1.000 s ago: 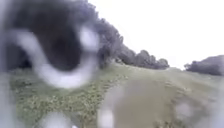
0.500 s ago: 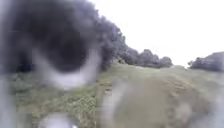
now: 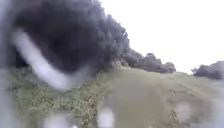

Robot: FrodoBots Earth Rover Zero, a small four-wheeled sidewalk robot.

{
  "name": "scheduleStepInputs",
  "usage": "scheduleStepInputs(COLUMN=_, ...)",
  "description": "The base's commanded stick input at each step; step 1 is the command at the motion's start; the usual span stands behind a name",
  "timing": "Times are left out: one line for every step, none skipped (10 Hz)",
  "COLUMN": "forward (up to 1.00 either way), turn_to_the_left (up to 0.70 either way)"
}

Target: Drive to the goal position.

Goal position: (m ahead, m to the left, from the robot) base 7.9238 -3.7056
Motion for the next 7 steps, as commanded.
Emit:
scheduleStepInputs(forward=0.85, turn_to_the_left=0.00)
scheduleStepInputs(forward=0.85, turn_to_the_left=0.00)
scheduleStepInputs(forward=0.85, turn_to_the_left=-0.18)
scheduleStepInputs(forward=0.85, turn_to_the_left=-0.34)
scheduleStepInputs(forward=0.85, turn_to_the_left=-0.34)
scheduleStepInputs(forward=0.85, turn_to_the_left=-0.34)
scheduleStepInputs(forward=0.85, turn_to_the_left=-0.34)
